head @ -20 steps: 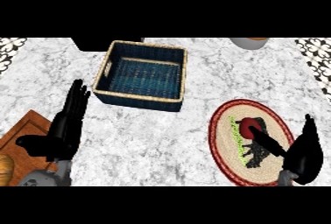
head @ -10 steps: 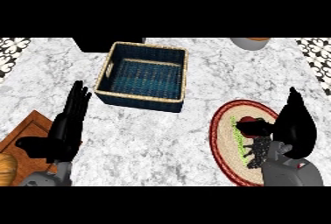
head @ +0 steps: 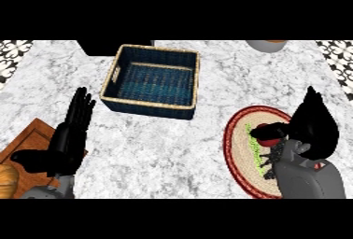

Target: Pick the tomato from the placemat and place it in the basket

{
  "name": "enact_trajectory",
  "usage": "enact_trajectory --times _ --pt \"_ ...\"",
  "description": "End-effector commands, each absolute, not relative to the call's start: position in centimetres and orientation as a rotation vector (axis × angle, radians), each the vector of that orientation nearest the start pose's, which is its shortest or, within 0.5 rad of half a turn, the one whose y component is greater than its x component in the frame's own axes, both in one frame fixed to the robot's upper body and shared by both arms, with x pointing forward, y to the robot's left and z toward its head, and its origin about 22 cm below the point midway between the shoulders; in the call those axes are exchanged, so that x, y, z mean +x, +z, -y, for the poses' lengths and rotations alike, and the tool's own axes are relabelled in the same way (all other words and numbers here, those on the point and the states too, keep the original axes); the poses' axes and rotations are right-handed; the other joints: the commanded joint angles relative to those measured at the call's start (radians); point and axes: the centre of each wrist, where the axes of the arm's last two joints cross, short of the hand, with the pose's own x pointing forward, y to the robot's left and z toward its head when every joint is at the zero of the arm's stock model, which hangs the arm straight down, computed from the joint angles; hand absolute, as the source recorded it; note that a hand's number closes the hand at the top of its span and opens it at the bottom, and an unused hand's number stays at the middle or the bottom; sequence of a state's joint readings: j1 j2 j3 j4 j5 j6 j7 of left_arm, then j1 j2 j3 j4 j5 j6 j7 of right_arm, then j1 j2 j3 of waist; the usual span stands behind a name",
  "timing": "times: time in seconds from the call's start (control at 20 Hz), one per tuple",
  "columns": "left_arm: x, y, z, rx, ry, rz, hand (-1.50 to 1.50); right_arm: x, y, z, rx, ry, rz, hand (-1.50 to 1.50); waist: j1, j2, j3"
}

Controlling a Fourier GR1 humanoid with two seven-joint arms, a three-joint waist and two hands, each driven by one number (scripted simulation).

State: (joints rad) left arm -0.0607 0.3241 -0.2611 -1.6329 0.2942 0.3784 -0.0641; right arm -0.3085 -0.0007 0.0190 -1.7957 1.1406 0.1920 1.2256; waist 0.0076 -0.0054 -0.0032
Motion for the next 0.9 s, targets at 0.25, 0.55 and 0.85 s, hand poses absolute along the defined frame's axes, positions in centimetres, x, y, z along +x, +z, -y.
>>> enact_trajectory --times 0.25,0.55,0.85 --pt "24.7 3.8 -24.8 0.094 0.058 1.681 0.0 28.2 12.9 17.8 -1.13 0.166 0.5 -1.5 0.001 0.003 0.003" --pt "24.0 2.6 -23.4 0.075 0.047 1.67 0.0 28.8 11.6 17.5 -1.134 0.173 0.531 -1.5 0.0 0.004 0.003" --pt "24.8 2.6 -23.4 0.088 0.058 1.662 0.0 28.8 9.1 16.7 -1.172 0.178 0.502 -1.5 -0.002 0.006 0.003"
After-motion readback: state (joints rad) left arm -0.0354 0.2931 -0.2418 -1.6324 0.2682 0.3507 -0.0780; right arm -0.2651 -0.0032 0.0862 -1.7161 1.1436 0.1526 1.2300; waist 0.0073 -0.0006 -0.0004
